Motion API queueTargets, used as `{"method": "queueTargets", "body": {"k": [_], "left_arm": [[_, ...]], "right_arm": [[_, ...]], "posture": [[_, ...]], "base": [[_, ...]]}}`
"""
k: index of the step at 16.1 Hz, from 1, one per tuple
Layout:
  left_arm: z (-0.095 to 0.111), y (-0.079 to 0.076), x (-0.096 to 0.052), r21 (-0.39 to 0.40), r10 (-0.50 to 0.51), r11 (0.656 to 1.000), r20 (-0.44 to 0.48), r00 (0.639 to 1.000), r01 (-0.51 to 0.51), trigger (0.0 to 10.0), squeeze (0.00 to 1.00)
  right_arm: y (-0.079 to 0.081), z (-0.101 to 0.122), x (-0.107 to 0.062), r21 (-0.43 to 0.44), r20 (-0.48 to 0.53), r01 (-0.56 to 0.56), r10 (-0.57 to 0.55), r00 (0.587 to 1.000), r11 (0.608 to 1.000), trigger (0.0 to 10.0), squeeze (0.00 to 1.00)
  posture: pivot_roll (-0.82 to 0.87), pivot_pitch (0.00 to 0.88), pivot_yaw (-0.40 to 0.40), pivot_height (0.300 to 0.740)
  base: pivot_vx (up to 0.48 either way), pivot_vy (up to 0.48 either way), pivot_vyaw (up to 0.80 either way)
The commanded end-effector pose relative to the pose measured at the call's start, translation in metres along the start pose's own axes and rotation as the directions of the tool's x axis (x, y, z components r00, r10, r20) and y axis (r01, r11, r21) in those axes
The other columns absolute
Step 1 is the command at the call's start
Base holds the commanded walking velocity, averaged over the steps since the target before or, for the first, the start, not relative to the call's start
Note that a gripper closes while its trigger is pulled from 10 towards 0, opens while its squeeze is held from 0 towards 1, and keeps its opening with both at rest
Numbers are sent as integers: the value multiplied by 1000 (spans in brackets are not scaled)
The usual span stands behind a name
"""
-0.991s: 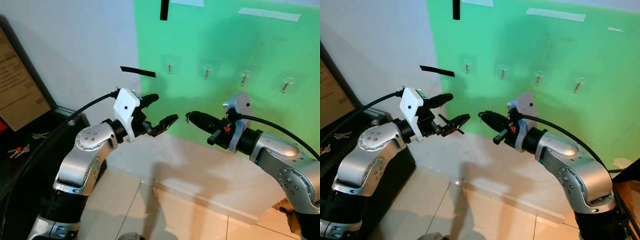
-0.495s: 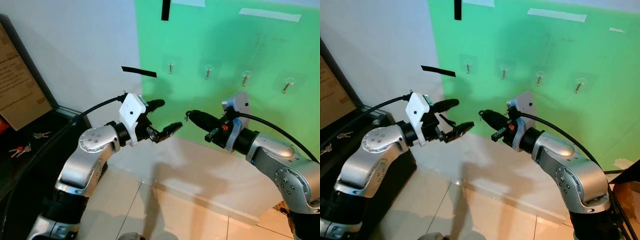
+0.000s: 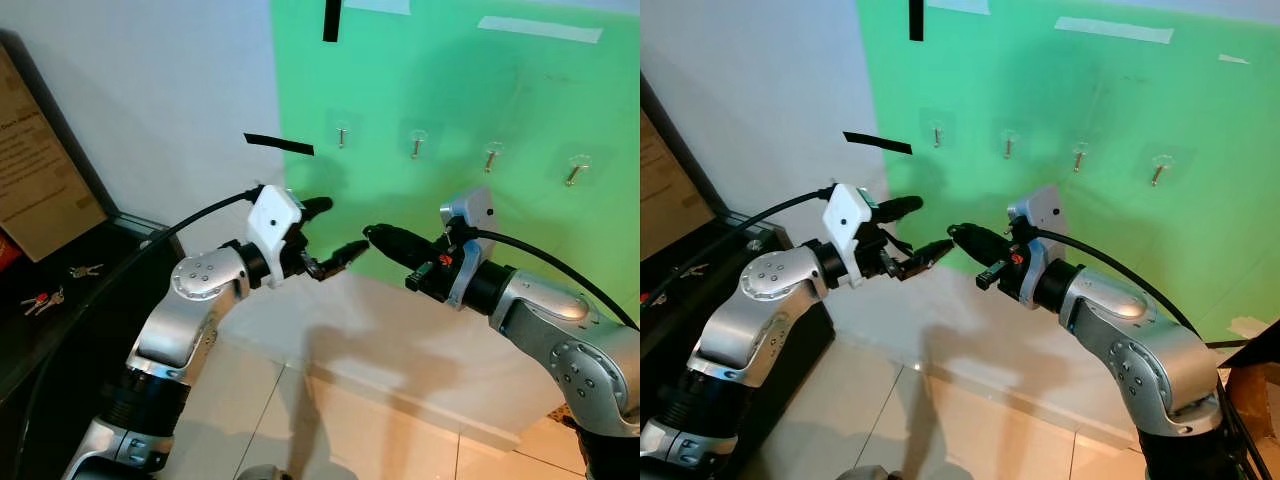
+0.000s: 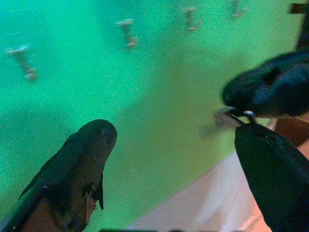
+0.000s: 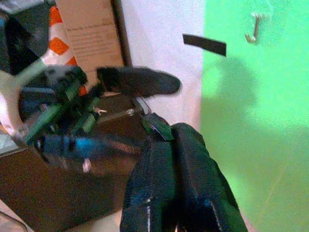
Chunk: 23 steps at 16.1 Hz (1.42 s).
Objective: Hang keys on a hook
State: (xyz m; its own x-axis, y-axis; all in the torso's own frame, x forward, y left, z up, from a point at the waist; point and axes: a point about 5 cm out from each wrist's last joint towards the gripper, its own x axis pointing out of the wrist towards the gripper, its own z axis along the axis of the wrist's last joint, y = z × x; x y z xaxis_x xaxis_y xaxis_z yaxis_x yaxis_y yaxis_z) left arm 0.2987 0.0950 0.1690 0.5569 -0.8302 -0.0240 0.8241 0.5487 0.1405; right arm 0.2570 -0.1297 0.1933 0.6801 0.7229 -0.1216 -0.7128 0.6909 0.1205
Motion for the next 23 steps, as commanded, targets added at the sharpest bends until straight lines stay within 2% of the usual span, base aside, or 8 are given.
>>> {"method": "queueTargets", "body": {"k": [1,5,9,13,14,15,20,23], "left_arm": [[2,-1,3,12,-24,1000,-3,1000,24,10000,0],[-4,-5,6,35,-58,998,-32,998,59,10000,0],[-2,22,6,55,149,988,-29,988,-147,10000,0],[6,39,3,37,264,963,35,964,-266,10000,0],[8,39,3,32,266,963,42,963,-268,10000,0],[7,39,2,34,262,964,41,964,-263,10000,0],[-6,28,-13,56,191,980,-31,981,-189,10000,0],[-14,10,-29,66,68,996,-98,993,-61,10000,0]], "right_arm": [[1,2,-1,1,6,4,-4,1000,1000,10000,0],[5,4,1,6,11,-9,9,1000,1000,10000,0],[6,3,0,14,2,-9,9,1000,1000,10000,0],[4,0,-1,29,-11,7,-7,1000,1000,10000,0],[1,-2,-2,42,-22,33,-32,999,999,10000,0],[-14,-8,-2,77,-59,154,-150,987,985,10000,0],[-61,-10,-7,217,-82,458,-452,888,862,10000,0],[-89,-3,-15,445,-55,564,-607,793,696,10000,0]], "posture": [[-77,0,59,740],[-84,0,60,740],[-81,0,56,740],[-80,0,57,740],[-80,0,58,740],[-81,0,60,740],[-61,0,46,740],[-54,0,34,740]], "base": [[0,0,0],[0,0,0],[0,0,0],[0,0,0],[0,0,0],[0,0,0],[0,0,0],[0,0,0]]}}
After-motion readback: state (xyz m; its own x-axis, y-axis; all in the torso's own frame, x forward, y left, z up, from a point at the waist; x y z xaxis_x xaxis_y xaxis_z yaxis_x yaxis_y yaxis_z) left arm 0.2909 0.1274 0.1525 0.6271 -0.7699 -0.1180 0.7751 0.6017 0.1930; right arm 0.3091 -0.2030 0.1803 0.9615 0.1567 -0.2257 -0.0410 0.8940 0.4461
